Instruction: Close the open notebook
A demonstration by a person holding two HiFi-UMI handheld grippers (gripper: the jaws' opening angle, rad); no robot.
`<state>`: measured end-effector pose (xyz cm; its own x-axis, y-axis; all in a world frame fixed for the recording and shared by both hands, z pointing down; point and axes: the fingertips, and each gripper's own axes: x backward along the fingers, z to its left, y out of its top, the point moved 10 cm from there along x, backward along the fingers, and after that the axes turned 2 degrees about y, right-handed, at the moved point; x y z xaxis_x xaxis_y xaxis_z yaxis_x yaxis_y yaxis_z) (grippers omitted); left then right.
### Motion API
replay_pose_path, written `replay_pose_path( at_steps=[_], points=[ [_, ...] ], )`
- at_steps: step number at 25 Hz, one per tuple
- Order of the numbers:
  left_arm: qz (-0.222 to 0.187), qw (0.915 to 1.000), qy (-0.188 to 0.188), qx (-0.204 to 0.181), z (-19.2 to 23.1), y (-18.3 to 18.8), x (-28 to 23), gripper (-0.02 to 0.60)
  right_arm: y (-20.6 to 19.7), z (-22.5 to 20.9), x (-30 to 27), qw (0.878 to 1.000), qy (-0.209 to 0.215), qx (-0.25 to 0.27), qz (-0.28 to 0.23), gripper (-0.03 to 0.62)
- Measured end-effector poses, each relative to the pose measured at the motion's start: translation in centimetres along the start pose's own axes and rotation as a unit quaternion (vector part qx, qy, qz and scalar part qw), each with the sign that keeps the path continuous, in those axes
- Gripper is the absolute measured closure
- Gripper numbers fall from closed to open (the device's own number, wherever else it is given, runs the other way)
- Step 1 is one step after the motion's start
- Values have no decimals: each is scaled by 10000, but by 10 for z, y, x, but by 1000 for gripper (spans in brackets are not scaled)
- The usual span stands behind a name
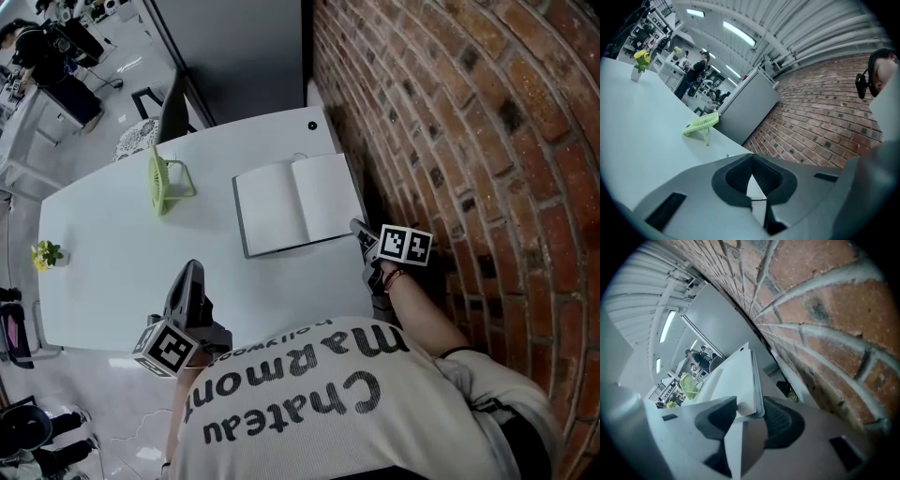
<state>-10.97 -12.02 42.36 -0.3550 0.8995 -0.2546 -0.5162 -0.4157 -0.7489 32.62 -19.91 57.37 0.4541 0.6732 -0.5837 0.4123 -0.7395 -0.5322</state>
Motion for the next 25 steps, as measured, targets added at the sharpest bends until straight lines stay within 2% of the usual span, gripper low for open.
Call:
replay_pose_path(
  at_steps=[6,10,12,19,25],
  points=[
    [41,10000,30,6,1,1,-1,580,2,13,2,9976,-431,543,57,427],
    [18,10000,-30,29,4,-2,3,580,5,25,7,9910,-688,1149,75,473],
    [40,10000,17,17,4,-2,7,580,5,26,8,9892,-718,1273,70,491],
    [50,10000,76,14,10,1,14,580,10,38,16,9901,-711,1186,-224,542],
    [111,9999,-40,10,11,9,12,580,13,49,23,9912,-732,1022,-406,560]
  ],
)
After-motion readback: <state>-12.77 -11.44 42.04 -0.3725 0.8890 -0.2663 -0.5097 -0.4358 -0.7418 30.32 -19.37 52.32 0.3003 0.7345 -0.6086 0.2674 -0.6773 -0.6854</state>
